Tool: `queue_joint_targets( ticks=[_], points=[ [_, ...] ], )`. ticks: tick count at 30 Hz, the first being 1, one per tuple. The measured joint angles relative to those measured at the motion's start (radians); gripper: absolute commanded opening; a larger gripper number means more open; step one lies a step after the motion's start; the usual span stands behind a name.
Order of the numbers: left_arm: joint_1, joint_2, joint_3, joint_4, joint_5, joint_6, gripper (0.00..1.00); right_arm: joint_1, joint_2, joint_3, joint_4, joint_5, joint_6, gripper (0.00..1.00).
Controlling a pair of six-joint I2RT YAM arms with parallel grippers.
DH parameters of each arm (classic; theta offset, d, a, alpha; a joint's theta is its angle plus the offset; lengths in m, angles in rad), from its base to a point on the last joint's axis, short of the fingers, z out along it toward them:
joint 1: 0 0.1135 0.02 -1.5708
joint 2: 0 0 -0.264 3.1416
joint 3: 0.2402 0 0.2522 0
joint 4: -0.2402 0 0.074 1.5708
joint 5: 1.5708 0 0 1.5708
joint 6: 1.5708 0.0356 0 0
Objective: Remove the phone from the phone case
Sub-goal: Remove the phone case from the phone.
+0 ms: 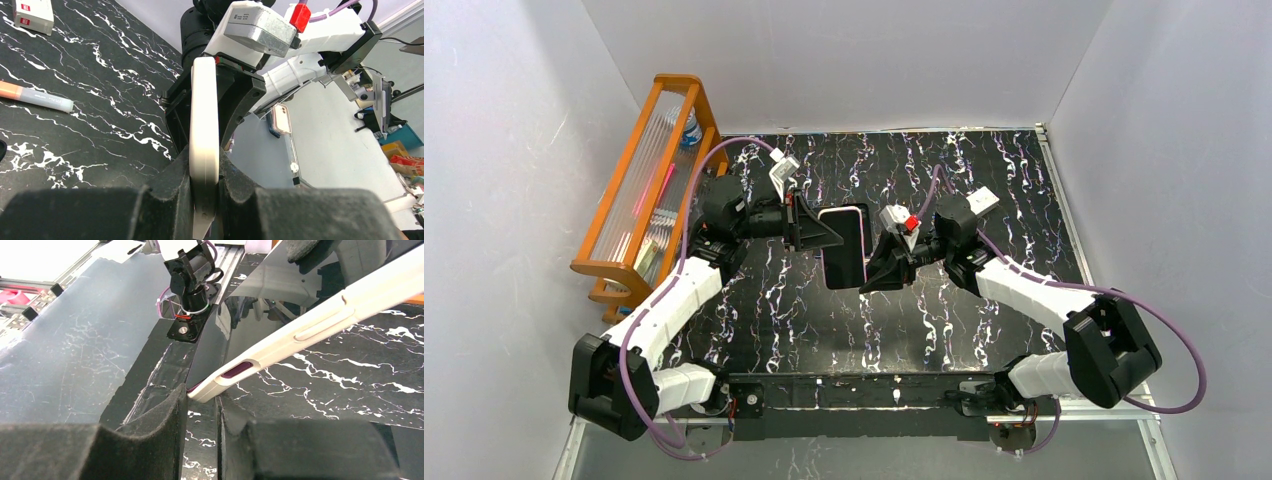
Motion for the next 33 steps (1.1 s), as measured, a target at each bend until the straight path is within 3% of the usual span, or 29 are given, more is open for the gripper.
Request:
queue_joint_targets(
  ticks=[15,28,33],
  points=[
    [-0.040,0.000,-0.010,0.023,-0.079,-0.027,0.00,0.002,0.004,0.002,-0.069,0.032,-0.092,0.03],
    [-0.042,0.006,-0.017,0.071,-0.130,-0.100,0.00,0.006,-0.007,0.002,-0.080,0.120,-0.165,0.02],
    [-0.043,0.006,-0.023,0.104,-0.142,-0.132,0.00,0.006,-0.007,-0.008,-0.049,0.187,-0.130,0.06]
  ],
)
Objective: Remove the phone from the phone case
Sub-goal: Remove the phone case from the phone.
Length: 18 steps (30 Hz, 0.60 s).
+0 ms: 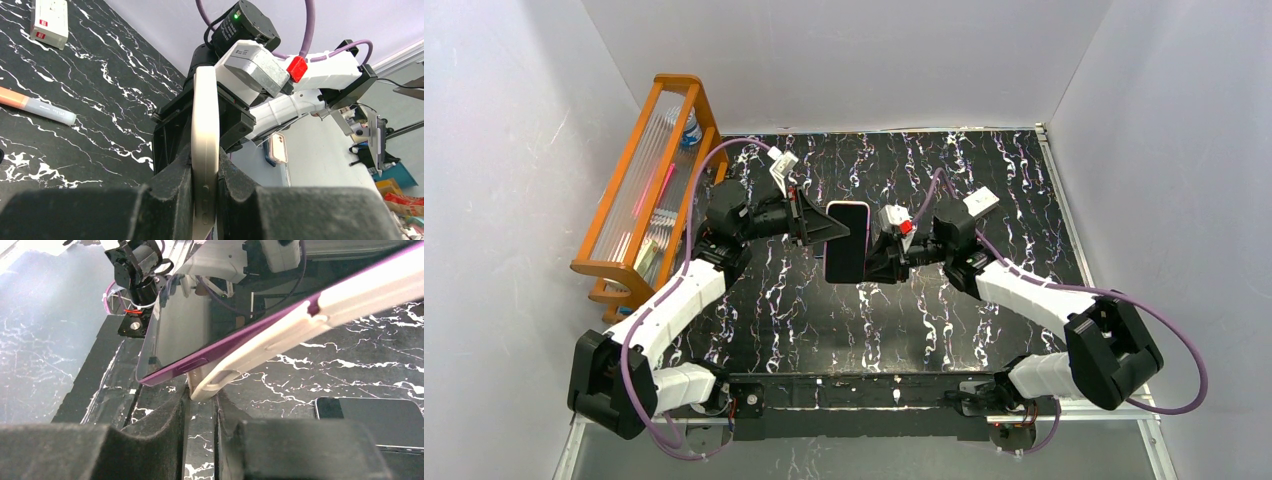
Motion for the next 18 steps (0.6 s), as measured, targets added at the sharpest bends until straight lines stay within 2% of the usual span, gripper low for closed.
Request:
queue_joint_targets(
  ticks=[4,10,18],
  points=[
    [-0.001,0.000,-0.025,0.024,-0.011,-0.021,0.00,-0.001,-0.001,-0.051,0.101,0.024,0.099,0.14],
    [-0.001,-0.005,-0.078,0.073,-0.059,-0.040,0.00,-0.001,-0.001,-0.123,0.249,0.089,0.351,0.30],
    [-0.007,-0.011,-0.139,0.161,-0.104,-0.125,0.00,-0.008,-0.008,-0.170,0.449,0.255,0.644,0.36]
  ],
)
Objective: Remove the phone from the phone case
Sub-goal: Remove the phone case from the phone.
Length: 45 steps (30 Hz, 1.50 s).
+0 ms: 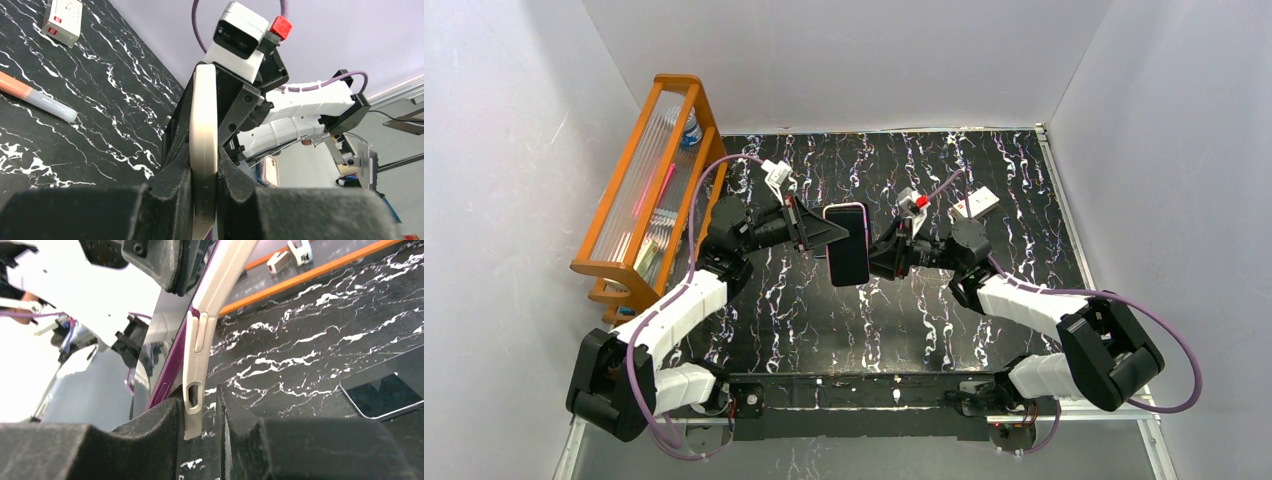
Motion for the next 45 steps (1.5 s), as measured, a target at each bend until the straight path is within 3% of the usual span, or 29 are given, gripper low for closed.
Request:
queue_joint_targets(
  ticks=[6,12,16,24,30,38,45],
  points=[
    [0.000,-0.012,-0.014,0.055,-0.034,-0.058,0.00,-0.001,0.009,-0.017,0.136,0.058,0.159,0.33],
    [0.000,0.016,-0.011,0.079,-0.060,-0.105,0.03,-0.012,0.059,-0.018,0.248,0.061,0.280,0.18],
    [0.004,0.080,0.013,0.062,-0.076,-0.117,0.17,-0.027,0.109,-0.028,0.282,0.075,0.356,0.02],
    [0.028,0.157,0.139,-0.235,-0.148,0.007,0.57,-0.021,0.155,-0.037,0.301,0.171,0.460,0.01],
    [0.035,0.159,0.245,-0.497,-0.277,0.161,0.69,-0.014,0.130,-0.037,0.190,0.232,0.457,0.01],
    [0.010,0.114,0.315,-0.779,-0.549,0.382,0.72,-0.004,0.076,-0.010,-0.057,0.334,0.451,0.01],
    [-0.240,0.032,0.343,-0.918,-0.806,0.603,0.74,0.010,0.068,0.027,-0.227,0.414,0.456,0.01]
  ],
)
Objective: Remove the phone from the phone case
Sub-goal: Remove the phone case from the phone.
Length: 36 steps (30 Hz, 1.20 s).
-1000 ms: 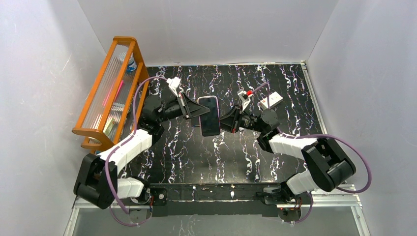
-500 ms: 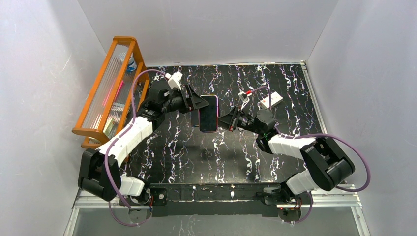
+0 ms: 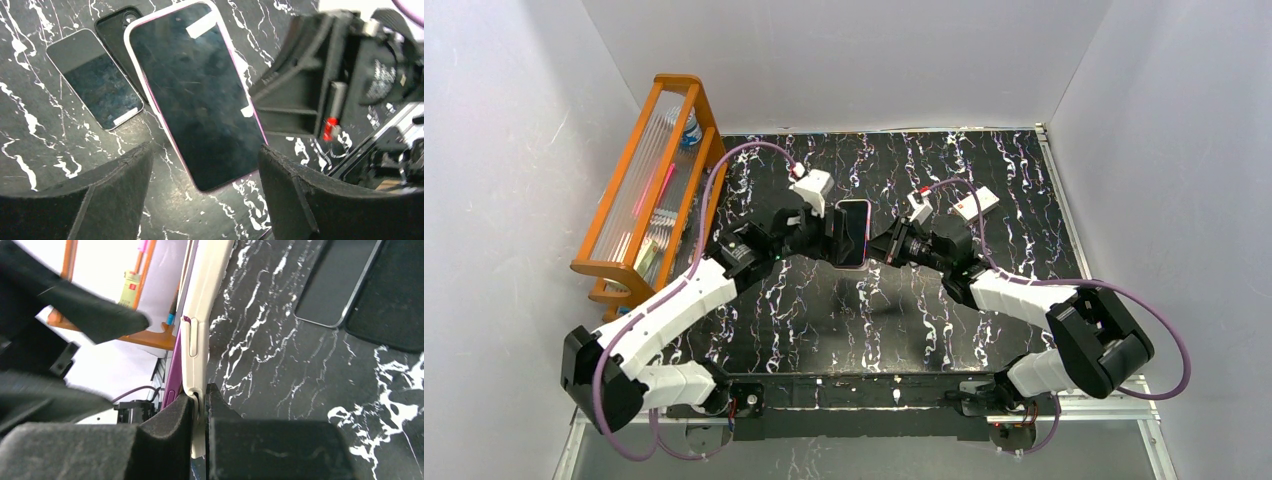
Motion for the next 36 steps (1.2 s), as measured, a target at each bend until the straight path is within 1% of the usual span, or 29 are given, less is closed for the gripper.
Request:
queue_joint_targets(
  ticks=[2,8,14,18,21,23,26,29,33,36],
  points=[
    [-0.058,-0.026,0.000,-0.019,-0.050,0.050,0.75,0.002,0.000,0.000,-0.036,0.019,0.004,0.01],
    [-0.171,-0.055,0.000,-0.026,-0.187,0.144,0.75,0.005,0.000,0.014,-0.139,0.051,0.027,0.01],
    [-0.318,0.036,0.019,-0.036,-0.364,0.184,0.75,0.011,0.000,0.059,-0.230,0.082,0.045,0.01],
    [-0.368,0.104,0.031,-0.038,-0.467,0.209,0.70,0.013,0.000,0.067,-0.264,0.100,0.053,0.01],
    [-0.400,0.152,0.048,-0.043,-0.546,0.227,0.62,0.016,0.000,0.067,-0.290,0.104,0.055,0.01],
    [-0.421,0.177,0.061,-0.045,-0.593,0.239,0.59,0.017,0.000,0.067,-0.300,0.104,0.056,0.01],
    [-0.442,0.205,0.081,-0.045,-0.648,0.261,0.58,0.019,0.000,0.067,-0.302,0.105,0.058,0.01],
    [-0.458,0.225,0.093,-0.043,-0.678,0.272,0.57,0.020,0.000,0.068,-0.303,0.104,0.060,0.01],
    [-0.475,0.254,0.093,-0.043,-0.709,0.283,0.53,0.020,0.000,0.068,-0.303,0.104,0.066,0.01],
    [-0.485,0.288,0.095,-0.043,-0.741,0.298,0.46,0.023,0.000,0.068,-0.309,0.108,0.071,0.01]
  ],
)
